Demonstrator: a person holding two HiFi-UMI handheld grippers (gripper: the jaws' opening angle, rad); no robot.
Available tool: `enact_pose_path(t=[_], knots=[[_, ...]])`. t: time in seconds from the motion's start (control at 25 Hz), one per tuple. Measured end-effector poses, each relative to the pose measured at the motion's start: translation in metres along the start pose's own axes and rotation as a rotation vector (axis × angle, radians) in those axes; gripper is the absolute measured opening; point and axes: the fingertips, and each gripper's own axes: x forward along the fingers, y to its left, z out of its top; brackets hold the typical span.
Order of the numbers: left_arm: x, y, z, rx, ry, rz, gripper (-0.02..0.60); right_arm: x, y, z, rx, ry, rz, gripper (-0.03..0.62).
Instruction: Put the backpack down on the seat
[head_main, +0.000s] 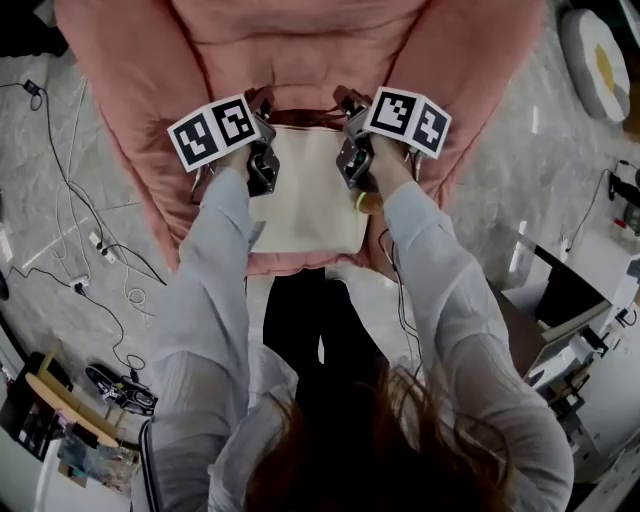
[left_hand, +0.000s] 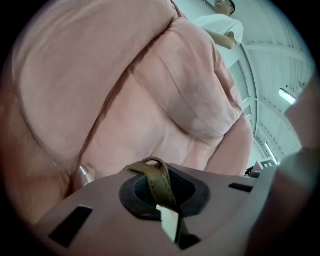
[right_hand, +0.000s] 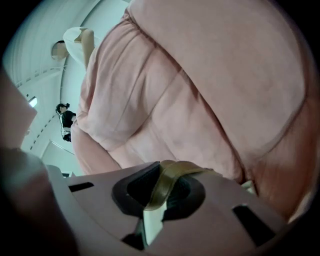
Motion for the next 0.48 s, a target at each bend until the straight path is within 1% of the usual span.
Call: enact_pose_path(t=[0.12,0.2,0.36,0.48], knots=[[-0.009,-0.003,-0.018,0.016,0.018,-0.003,0.015,-0.011,-0.003,-0.022,-0.009,0.041,0.014,0.023],[-0.018,-0.005,-0.033,0.013,0.027,-0.007,0.015,-0.022,-0.008,-0.035,0.005,0.048,0.017,0.026],[-0.042,-0.001,-0.065,-0.044,0.024,-0.01,0.015,-0.042,-0.01,-0.074,0.023,0.08,0.027,0.043],[-0.058,0.005,-0.086,-0.063,0.021,-0.004,0.018,-0.054,-0.016,-0.111,0.017,0.128,0.014,0.074]])
